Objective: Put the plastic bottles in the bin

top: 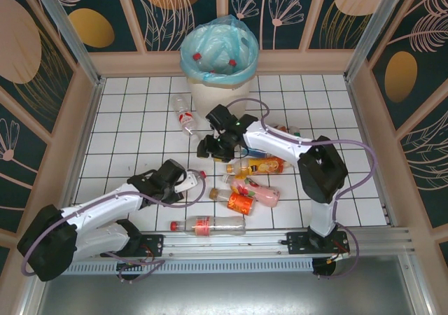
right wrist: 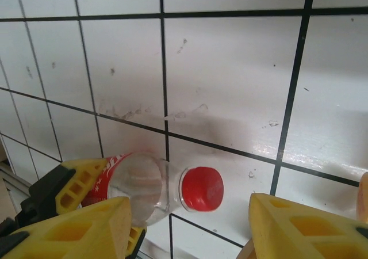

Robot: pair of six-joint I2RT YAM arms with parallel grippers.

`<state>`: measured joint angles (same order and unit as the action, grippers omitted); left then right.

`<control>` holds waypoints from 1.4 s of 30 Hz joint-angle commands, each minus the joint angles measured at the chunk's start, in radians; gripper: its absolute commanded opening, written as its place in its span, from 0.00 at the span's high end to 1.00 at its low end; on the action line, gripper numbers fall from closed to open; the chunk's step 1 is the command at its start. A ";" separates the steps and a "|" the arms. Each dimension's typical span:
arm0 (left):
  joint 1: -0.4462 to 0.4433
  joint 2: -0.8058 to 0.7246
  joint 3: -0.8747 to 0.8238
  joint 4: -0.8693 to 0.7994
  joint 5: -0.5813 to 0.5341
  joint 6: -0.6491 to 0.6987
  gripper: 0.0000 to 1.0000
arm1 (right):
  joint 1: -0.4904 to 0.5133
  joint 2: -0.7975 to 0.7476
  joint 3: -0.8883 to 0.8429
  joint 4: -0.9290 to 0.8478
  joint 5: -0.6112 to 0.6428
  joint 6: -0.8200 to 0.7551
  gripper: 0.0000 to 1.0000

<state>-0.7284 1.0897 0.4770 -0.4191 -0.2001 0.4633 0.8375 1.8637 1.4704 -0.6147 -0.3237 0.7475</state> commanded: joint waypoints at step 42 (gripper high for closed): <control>0.031 -0.359 0.152 0.287 -0.033 -0.255 0.19 | 0.040 -0.199 0.112 0.337 0.010 -0.128 0.96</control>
<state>-0.6991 0.7563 0.5861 -0.2367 -0.1822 0.2485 0.8669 1.6642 1.4467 -0.2440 -0.3847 0.7124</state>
